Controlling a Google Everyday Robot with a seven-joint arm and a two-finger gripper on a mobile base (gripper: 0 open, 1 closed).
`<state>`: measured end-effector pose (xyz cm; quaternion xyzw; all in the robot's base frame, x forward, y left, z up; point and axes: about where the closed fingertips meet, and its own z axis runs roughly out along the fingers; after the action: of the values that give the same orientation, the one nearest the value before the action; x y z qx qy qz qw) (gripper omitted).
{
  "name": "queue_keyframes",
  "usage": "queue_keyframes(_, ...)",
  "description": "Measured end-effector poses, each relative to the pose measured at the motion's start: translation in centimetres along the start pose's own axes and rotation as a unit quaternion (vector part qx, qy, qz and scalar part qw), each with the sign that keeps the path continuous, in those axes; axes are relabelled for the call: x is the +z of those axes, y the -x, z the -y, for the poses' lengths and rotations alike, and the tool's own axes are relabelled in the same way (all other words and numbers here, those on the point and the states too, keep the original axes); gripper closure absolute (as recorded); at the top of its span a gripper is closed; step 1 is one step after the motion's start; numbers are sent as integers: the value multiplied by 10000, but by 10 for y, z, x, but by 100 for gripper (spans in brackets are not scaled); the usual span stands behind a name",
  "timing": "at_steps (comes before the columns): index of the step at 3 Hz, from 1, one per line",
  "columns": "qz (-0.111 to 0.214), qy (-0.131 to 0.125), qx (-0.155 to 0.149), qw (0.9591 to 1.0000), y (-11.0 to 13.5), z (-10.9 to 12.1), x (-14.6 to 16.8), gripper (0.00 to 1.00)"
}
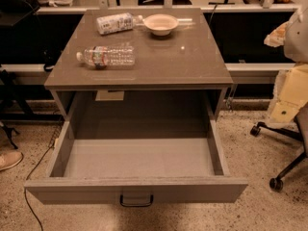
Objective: Place water bottle into top drawer
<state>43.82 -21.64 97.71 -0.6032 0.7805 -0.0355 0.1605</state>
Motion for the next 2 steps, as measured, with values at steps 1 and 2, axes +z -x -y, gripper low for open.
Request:
queue_keyframes(1,1,0,0,10000,0,0,0,0)
queue_keyframes(2,502,-73,110,9987,15,34,18,0)
